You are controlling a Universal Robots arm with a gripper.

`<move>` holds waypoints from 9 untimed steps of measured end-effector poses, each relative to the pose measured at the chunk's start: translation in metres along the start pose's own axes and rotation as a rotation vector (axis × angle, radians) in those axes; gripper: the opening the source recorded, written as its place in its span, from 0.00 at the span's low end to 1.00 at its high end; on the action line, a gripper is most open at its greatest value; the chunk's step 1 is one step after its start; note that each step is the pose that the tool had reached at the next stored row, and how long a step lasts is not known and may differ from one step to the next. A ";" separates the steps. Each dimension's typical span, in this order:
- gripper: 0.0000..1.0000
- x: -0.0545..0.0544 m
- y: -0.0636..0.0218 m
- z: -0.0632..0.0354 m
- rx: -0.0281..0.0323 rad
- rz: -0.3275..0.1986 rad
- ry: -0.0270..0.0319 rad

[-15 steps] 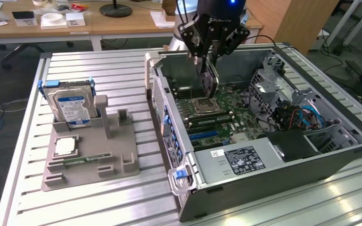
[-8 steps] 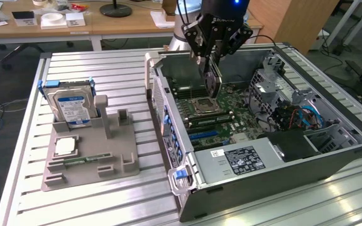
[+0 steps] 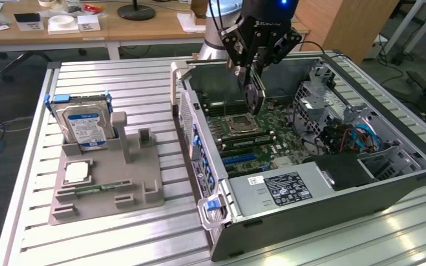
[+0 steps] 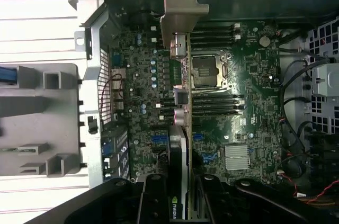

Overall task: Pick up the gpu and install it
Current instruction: 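Pick up the gpu and move the gpu toward the slot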

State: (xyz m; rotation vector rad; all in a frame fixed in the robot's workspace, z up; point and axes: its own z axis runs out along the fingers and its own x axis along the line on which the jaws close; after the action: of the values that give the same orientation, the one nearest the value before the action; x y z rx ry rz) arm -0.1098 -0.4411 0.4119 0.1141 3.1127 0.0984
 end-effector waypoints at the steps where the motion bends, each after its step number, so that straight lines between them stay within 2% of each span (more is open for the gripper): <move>1: 0.27 -0.001 0.0001 0.0000 0.0000 0.000 -0.0001; 9: 0.27 -0.006 0.0004 0.0002 0.0000 0.000 0.0000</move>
State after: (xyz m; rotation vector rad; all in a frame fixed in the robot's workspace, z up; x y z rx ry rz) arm -0.1040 -0.4410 0.4119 0.1142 3.1126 0.0985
